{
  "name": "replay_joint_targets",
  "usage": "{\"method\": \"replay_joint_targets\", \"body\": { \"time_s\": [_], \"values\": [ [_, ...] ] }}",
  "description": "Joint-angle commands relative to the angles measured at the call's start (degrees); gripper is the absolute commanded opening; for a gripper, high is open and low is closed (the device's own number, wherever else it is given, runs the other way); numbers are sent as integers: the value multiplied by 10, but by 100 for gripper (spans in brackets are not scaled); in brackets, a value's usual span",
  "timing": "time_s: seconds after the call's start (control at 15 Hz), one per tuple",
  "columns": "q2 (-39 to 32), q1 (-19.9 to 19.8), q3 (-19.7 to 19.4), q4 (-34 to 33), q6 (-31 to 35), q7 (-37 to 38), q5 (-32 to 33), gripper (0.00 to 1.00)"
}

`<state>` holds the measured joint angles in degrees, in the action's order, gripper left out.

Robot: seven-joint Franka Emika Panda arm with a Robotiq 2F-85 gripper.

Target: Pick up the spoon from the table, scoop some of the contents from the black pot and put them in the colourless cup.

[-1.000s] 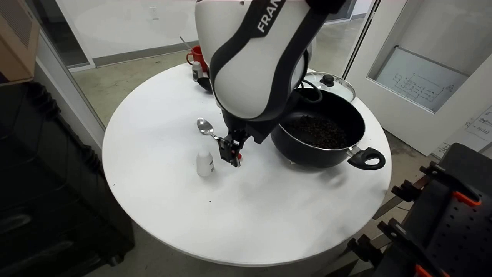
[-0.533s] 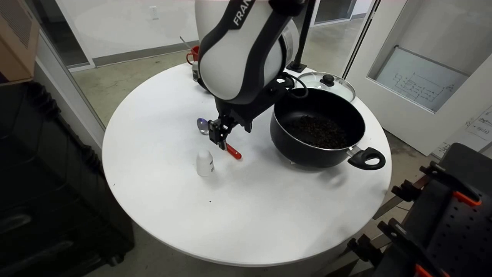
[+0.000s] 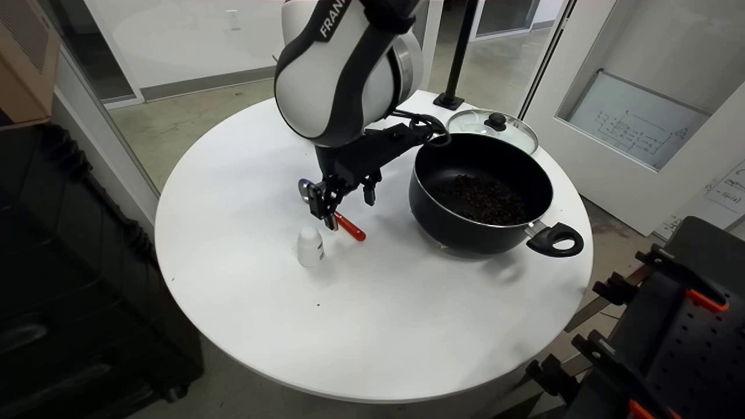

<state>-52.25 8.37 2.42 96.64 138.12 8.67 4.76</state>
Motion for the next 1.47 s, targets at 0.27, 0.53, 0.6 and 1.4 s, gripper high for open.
{"method": "replay_joint_targets", "body": {
  "time_s": [0.27, 0.53, 0.6, 1.4],
  "values": [
    [-2, -5, 16, -12, -52, -37, -18, 100],
    [8, -1, 12, 18, -33, -29, -14, 100],
    [9, -2, 13, 23, -32, -30, -15, 100],
    [41, -4, 7, 98, 48, -19, -19, 31]
  ]
}}
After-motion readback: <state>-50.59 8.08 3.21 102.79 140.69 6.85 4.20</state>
